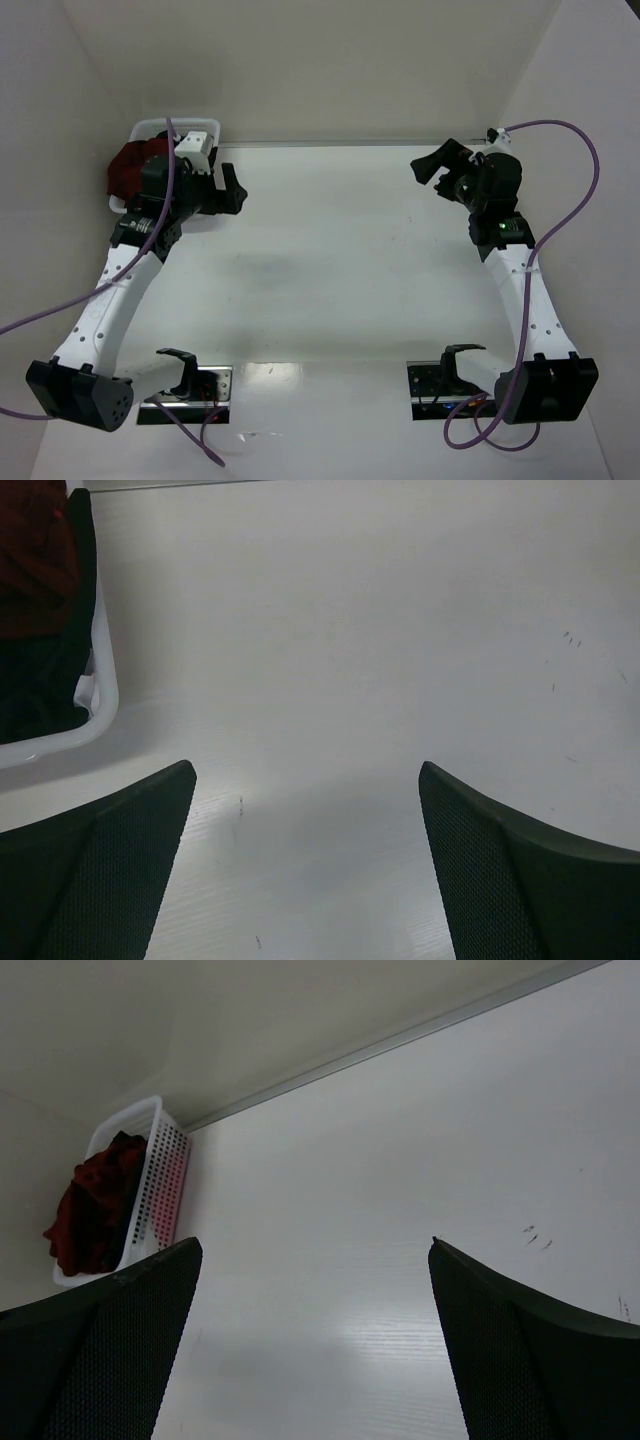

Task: Fold and stack the t-shirts
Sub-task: Grab crumpled tshirt from bin with the left arm

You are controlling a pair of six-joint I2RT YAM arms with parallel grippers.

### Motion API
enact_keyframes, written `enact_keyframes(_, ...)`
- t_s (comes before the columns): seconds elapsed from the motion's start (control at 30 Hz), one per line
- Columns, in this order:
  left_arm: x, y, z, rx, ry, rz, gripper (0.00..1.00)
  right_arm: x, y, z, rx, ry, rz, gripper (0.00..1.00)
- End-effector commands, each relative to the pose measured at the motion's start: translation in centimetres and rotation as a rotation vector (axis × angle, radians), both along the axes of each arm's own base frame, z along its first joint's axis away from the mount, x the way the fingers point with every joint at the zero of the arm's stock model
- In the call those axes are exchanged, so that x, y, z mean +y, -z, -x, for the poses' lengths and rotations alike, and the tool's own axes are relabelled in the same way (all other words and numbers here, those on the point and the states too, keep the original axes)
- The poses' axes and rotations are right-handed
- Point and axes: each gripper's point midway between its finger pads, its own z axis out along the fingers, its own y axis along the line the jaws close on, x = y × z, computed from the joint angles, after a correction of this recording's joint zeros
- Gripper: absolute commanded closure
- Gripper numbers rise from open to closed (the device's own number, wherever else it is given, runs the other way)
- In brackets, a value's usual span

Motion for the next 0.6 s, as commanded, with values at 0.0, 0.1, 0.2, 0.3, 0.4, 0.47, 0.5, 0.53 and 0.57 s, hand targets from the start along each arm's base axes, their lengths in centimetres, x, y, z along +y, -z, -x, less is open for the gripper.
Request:
enact_keyframes(0.0,0.0,-0.3,0.4,-0.023,0.004,0.000,0.00,-0.1,-0.9,0.5,-0.026,0.007,0.008,0.00)
enact_keyframes(0.1,0.3,-0.6,0.4,-0.035,-0.006,-0.012,0.00,-0.1,-0.9,0.5,-0.027,0.005,0.017,0.00)
enact_keyframes(0.2,1.0,-1.3,0.1,-0.060,-0.037,-0.032,0.00,0.0,-1.1,0.5,-0.042,-0.015,0.038,0.00)
enact_keyframes(0.3,3.0,-0.7,-1.4,-0.040,-0.168,-0.069,0.00,-0.1,-1.0,0.2,-0.040,-0.011,0.048,0.00)
enact_keyframes(0.4,4.8,-1.1,-3.6,-0.020,-0.290,-0.075,0.00,-0.3,-1.1,-0.1,-0.037,0.003,0.042,0.00)
enact_keyframes(0.47,6.7,-2.4,-5.9,-0.028,-0.392,-0.083,0.00,0.1,-1.2,-0.4,-0.043,-0.018,0.029,0.00)
enact_keyframes(0.5,7.5,-2.6,-6.6,-0.015,-0.426,-0.082,0.00,0.4,-0.3,-1.2,-0.025,-0.031,0.026,0.00)
enact_keyframes(0.53,9.0,-2.9,-7.4,-0.017,-0.476,-0.074,0.00,0.4,-0.2,-1.6,-0.019,-0.032,0.026,0.00)
enact_keyframes(0.57,9.7,-1.8,-8.8,0.014,-0.505,-0.061,0.00,1.1,-0.9,-1.9,-0.030,-0.057,0.023,0.00)
